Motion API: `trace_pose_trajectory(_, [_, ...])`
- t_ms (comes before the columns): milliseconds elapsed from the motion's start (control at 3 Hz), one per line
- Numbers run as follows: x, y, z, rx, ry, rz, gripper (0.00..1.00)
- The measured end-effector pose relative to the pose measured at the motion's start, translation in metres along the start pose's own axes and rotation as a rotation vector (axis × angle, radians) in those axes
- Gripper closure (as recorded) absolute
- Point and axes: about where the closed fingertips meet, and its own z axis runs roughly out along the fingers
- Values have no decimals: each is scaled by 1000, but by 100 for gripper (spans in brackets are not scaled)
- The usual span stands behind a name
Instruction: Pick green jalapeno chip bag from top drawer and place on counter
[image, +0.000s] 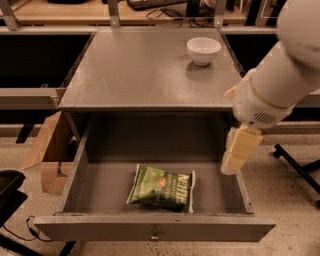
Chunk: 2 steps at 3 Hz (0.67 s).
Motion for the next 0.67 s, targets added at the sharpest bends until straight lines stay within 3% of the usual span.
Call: trace_pose_trajectory(667, [-49, 0, 133, -71, -73, -29, 0])
